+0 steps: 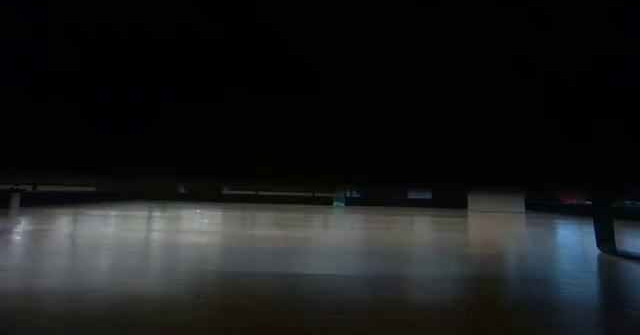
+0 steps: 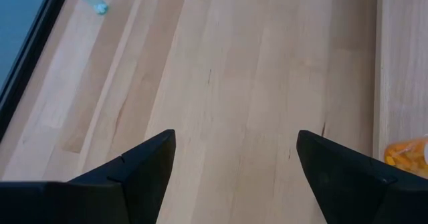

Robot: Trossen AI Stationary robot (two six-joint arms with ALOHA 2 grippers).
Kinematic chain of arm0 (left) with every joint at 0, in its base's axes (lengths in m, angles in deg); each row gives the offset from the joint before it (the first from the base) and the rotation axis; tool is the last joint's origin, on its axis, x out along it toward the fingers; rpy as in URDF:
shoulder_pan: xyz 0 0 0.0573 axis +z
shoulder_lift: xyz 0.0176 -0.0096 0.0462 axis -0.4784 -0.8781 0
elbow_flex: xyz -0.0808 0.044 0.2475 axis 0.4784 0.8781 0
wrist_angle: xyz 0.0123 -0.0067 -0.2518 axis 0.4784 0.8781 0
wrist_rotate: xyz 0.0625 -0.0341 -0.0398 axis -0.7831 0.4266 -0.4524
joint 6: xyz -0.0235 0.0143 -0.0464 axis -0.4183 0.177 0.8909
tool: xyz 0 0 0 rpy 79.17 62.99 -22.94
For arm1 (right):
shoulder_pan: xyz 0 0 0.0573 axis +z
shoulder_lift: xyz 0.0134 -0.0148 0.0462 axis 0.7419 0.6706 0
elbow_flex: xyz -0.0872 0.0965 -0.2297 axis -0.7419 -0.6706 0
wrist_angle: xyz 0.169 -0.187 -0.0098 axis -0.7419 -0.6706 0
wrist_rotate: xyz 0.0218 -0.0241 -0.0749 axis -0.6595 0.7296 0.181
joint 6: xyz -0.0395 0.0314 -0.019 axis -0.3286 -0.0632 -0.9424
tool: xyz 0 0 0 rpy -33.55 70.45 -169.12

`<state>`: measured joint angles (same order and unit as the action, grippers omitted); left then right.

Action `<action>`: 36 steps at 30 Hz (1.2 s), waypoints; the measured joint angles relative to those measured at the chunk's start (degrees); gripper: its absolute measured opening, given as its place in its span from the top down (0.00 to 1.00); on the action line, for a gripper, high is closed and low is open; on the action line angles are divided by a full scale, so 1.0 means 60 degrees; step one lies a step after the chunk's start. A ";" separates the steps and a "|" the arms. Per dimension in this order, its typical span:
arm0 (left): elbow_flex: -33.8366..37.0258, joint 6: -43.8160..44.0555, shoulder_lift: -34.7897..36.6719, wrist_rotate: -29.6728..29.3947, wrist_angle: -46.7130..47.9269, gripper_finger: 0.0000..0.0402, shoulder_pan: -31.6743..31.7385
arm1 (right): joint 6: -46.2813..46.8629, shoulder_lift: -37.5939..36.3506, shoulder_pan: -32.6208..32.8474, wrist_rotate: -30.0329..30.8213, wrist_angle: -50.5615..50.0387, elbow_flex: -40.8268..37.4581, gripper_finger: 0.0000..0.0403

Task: Pick and place medicine bottles onto shelf by color
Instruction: Put the yellow pill bottle on the shelf aligned with the other yellow pill bottles

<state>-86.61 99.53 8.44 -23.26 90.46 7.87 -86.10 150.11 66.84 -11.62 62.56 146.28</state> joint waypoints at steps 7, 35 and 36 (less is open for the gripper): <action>0.0000 -0.0001 0.0000 0.0000 -0.0009 0.24 0.0000 | 0.1272 -0.0288 0.0972 0.1457 -0.0570 0.0000 0.67; 0.0000 -0.0008 0.0000 -0.0007 -0.0012 0.24 0.0000 | 0.4168 -0.0279 0.2163 0.2389 -0.1410 0.0000 0.67; 0.0000 -0.0008 0.0000 -0.0007 -0.0012 0.24 0.0000 | 0.4201 -0.0279 0.2113 0.2350 -0.1431 0.0000 0.67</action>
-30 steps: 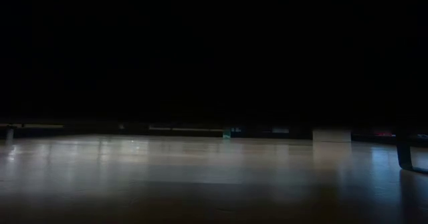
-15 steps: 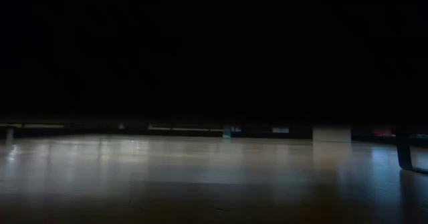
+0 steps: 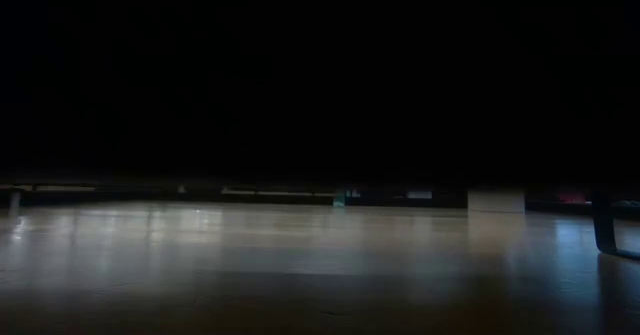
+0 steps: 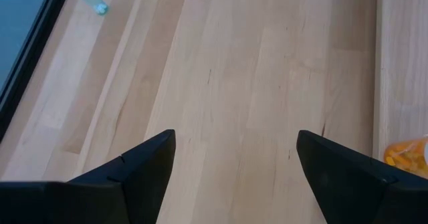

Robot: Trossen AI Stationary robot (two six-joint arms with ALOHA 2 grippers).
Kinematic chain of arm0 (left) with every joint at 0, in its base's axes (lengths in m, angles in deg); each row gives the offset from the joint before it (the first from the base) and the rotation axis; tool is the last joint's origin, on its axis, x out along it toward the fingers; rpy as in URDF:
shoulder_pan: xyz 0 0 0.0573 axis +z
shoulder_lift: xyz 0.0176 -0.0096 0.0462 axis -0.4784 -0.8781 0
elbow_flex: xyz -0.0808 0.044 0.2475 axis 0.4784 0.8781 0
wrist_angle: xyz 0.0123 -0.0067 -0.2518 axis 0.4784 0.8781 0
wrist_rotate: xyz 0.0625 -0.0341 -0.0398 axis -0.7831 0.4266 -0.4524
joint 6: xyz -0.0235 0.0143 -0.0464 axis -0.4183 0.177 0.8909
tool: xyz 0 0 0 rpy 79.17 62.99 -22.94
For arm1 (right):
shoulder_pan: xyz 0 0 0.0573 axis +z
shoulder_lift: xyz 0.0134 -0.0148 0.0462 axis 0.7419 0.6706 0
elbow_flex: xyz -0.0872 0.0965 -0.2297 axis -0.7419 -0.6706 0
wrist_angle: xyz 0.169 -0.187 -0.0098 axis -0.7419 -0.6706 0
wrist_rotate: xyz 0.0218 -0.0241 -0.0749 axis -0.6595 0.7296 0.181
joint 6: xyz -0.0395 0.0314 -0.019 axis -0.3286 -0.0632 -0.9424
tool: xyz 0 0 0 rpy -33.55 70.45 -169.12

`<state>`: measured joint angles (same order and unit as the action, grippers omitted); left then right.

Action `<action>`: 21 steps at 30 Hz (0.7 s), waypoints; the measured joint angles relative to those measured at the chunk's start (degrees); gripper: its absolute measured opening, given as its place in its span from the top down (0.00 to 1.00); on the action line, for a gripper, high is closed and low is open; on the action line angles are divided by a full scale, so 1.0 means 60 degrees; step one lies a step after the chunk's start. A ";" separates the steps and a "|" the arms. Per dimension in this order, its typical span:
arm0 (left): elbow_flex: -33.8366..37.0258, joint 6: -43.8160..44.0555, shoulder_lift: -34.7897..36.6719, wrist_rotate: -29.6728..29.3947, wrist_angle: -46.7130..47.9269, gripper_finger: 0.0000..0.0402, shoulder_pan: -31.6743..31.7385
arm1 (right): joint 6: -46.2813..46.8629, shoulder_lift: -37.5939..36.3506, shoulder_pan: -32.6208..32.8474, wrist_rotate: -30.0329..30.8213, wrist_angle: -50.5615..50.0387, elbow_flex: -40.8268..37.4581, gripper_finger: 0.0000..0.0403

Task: Pick and place medicine bottles onto shelf by color
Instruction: Put the yellow pill bottle on the shelf aligned with the other yellow pill bottles

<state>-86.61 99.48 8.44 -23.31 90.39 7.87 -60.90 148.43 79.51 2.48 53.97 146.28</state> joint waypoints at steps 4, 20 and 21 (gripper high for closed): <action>0.0000 0.0004 0.0000 0.0000 0.0000 0.24 0.0000 | -0.0002 0.0005 -0.0261 -0.0437 -0.0019 0.0000 0.67; 0.0000 0.0000 0.0000 -0.0004 -0.0024 0.24 0.0000 | -0.0781 0.1246 -0.0332 -0.0367 0.1301 0.0000 0.67; 0.0000 -0.0004 0.0000 -0.0004 -0.0022 0.24 0.0000 | -0.0810 0.1283 -0.0332 -0.0320 0.1359 0.0000 0.67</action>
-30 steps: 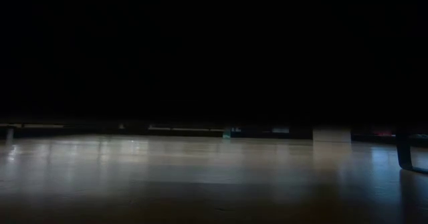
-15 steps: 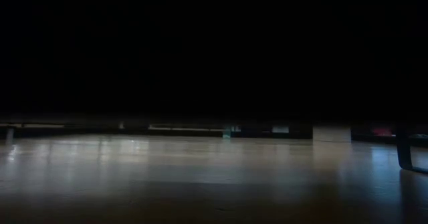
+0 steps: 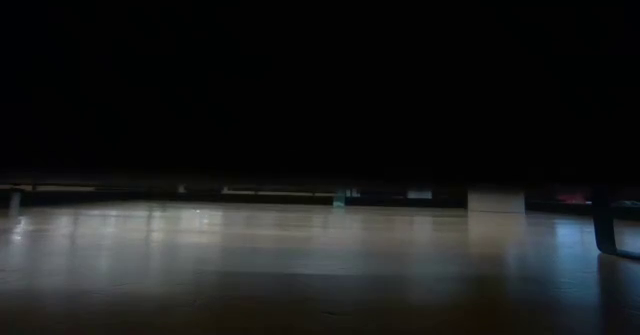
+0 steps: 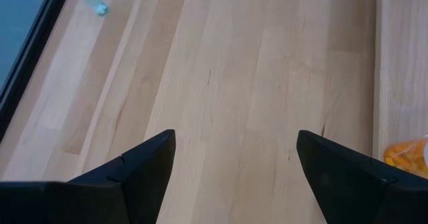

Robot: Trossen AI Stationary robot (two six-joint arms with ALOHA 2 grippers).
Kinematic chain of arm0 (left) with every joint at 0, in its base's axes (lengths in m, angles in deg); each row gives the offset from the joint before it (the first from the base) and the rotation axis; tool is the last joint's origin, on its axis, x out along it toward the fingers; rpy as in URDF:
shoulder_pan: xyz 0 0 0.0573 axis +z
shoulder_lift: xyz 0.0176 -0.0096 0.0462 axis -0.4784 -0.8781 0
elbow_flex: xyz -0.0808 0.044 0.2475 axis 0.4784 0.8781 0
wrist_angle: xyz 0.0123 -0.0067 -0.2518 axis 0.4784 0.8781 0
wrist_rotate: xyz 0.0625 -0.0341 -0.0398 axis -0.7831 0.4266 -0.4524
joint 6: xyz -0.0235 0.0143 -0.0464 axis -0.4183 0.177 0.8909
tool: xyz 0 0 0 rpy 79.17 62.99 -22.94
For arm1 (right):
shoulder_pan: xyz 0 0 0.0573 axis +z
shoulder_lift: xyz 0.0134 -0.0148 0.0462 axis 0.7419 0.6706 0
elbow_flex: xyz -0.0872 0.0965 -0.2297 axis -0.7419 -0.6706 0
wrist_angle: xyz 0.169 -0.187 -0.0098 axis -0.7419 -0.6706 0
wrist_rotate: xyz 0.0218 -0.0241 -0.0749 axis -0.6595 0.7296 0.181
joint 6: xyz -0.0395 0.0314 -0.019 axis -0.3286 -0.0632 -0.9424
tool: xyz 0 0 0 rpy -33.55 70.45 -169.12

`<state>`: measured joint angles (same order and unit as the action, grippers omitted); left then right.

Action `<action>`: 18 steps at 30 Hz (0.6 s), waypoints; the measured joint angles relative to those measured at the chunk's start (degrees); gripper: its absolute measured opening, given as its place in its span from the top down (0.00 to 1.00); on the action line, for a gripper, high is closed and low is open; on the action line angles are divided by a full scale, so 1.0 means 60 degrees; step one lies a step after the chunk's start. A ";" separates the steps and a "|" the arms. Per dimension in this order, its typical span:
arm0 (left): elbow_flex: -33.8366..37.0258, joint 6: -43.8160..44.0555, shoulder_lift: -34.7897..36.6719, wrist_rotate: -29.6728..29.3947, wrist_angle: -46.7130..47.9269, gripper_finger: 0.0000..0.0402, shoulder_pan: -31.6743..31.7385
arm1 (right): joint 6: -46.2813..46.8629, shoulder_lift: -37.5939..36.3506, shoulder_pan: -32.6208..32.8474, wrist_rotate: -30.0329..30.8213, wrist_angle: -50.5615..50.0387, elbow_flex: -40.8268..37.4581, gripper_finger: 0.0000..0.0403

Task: Pick and place medicine bottles onto shelf by color
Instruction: Put the yellow pill bottle on the shelf aligned with the other yellow pill bottles

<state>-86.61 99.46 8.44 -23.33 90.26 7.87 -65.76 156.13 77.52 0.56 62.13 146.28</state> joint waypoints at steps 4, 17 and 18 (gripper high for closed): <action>0.0000 0.0000 0.0000 0.0000 0.0007 0.24 0.0000 | 0.0029 0.0102 0.0000 0.0052 0.0313 0.0000 0.67; 0.0000 -0.0066 0.0000 0.0004 0.0014 0.24 0.0000 | 0.0540 0.0960 0.0102 0.0129 0.0542 0.0002 0.67; 0.0000 -0.0066 0.0000 0.0004 0.0014 0.24 0.0000 | 0.0538 0.1026 0.0106 0.0068 0.0629 0.0001 0.67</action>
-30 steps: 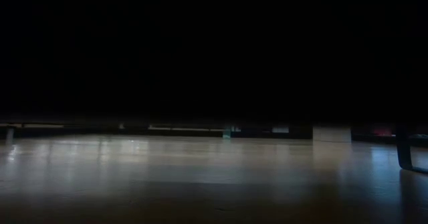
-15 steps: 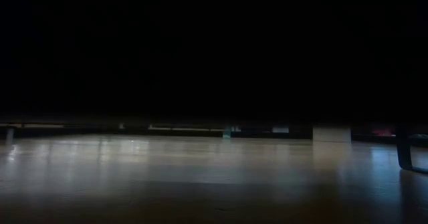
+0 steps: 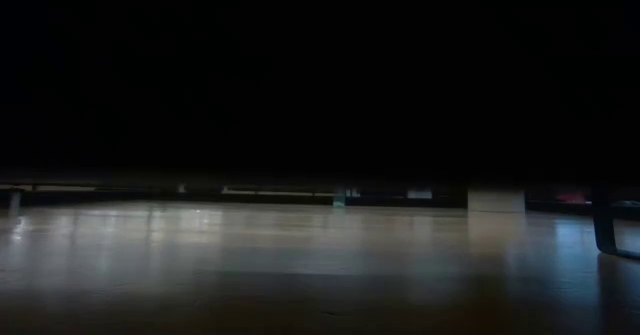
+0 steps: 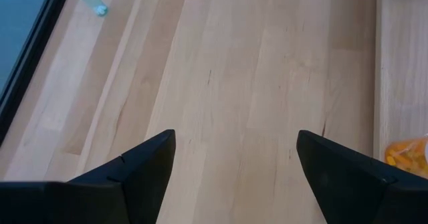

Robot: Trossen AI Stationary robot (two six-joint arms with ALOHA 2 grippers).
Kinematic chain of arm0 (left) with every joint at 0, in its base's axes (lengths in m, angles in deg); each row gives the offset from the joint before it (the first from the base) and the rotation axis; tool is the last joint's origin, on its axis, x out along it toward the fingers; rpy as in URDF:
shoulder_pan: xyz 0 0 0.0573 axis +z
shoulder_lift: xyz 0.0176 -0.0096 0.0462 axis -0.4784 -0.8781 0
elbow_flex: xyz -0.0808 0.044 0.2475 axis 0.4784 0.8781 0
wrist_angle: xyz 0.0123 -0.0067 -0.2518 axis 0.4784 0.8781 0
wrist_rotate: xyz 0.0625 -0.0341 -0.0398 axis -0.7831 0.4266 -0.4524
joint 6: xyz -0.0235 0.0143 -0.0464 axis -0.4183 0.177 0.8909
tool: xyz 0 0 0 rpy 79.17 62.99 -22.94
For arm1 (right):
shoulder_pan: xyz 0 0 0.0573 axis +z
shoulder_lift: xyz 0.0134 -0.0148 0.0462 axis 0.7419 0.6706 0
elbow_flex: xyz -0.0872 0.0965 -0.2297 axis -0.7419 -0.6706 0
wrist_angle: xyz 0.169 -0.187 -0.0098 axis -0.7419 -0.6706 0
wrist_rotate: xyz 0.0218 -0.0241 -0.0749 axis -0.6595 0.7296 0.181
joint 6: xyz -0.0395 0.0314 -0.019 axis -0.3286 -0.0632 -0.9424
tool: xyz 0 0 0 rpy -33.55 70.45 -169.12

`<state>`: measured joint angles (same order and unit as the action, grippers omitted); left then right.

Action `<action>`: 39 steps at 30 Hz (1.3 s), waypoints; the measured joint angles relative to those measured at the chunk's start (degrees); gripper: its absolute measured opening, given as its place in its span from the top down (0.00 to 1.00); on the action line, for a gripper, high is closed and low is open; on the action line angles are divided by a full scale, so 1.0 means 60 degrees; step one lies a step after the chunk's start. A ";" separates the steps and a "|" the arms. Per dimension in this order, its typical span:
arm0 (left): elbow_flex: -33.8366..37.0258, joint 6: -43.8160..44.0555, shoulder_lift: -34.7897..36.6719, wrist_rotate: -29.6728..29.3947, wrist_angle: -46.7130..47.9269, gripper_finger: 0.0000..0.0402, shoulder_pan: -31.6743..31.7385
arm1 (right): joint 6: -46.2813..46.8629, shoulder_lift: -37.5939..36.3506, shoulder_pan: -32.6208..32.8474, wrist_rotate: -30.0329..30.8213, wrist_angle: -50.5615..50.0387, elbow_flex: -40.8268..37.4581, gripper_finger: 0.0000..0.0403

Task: Pick and place medicine bottles onto shelf by color
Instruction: Put the yellow pill bottle on the shelf aligned with the other yellow pill bottles

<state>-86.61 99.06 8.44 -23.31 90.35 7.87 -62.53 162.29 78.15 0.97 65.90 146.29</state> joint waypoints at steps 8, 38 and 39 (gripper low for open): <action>0.0000 0.0000 0.0000 0.0000 0.0000 0.24 0.0000 | -0.0040 0.0139 0.0018 -0.0195 0.0181 0.0001 0.67; 0.0000 -0.0004 0.0000 0.0004 0.0000 0.24 0.0000 | 0.0004 0.0139 -0.0076 -0.0698 0.0046 -0.0001 0.61; 0.0000 -0.0004 0.0000 0.0001 0.0000 0.24 0.0000 | 0.0004 0.0139 -0.0076 -0.0698 0.0045 0.0000 0.61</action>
<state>-86.61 99.04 8.44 -23.30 90.35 7.87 -62.51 163.12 77.69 -3.21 66.17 146.29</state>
